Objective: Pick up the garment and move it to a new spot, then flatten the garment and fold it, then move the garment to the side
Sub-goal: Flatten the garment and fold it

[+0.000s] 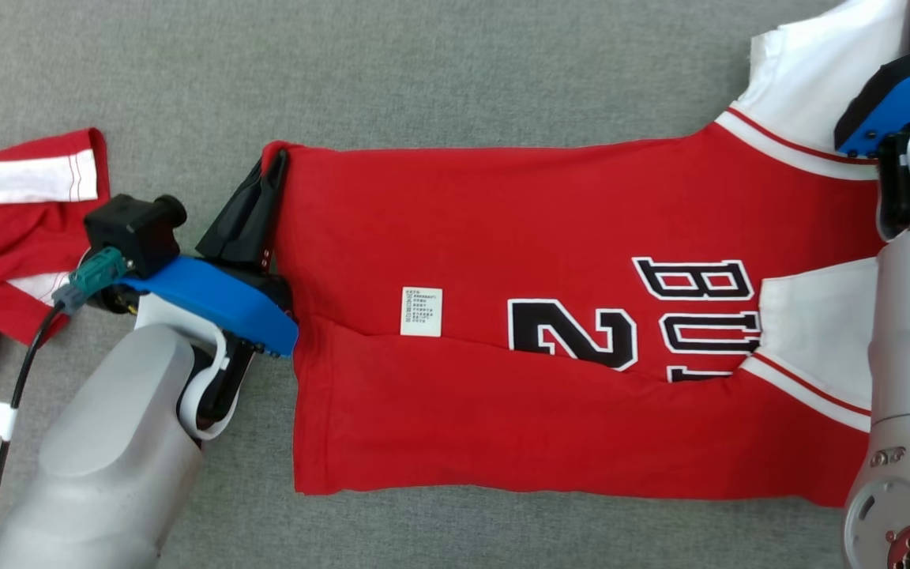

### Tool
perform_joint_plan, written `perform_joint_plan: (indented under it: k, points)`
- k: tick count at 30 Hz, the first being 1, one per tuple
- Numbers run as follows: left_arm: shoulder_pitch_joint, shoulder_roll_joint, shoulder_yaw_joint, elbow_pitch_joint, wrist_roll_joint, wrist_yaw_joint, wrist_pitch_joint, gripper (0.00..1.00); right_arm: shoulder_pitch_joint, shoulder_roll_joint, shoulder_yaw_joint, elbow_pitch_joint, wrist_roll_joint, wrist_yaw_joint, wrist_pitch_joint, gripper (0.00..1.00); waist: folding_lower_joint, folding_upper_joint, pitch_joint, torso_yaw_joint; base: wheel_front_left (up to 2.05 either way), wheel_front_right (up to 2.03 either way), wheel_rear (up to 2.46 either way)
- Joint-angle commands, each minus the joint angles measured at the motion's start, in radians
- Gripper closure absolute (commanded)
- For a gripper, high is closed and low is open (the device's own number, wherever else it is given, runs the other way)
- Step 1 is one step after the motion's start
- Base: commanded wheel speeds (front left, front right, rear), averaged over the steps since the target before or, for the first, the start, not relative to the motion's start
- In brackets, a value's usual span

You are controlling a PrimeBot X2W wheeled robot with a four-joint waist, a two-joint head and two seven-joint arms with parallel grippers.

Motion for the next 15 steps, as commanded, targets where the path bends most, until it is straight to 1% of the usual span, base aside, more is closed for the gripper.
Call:
perform_joint_plan:
  k: [1,4,7,10,15]
  points:
    - [0.016,0.002,0.019,-0.003,0.013,0.003,-0.003,1.0,0.002,-0.005,0.012,0.014,0.023,0.0,-0.039,1.0,0.0001,0.0,-0.026,-0.021,0.0,0.0,0.0]
    - [0.047,-0.005,0.053,-0.007,0.04,0.003,-0.003,1.0,0.031,-0.005,0.041,0.044,0.088,0.0,-0.135,1.0,0.0001,0.0,-0.068,-0.048,0.0,0.0,0.0]
    - [0.087,-0.012,0.091,-0.007,0.067,0.003,-0.003,1.0,0.076,-0.004,0.077,0.067,0.155,0.0,-0.195,1.0,0.0001,0.0,-0.115,-0.077,0.0,0.0,0.0]
    - [0.134,-0.017,0.126,-0.009,0.097,0.003,-0.003,1.0,0.145,-0.004,0.137,0.071,0.22,0.0,-0.224,1.0,0.0001,0.0,-0.166,-0.105,0.0,0.0,0.0]
    - [0.224,-0.025,0.17,-0.009,0.14,0.003,-0.003,1.0,0.308,-0.003,0.215,0.006,0.351,0.0,-0.239,1.0,0.0001,0.0,-0.24,-0.141,0.0,0.0,0.0]
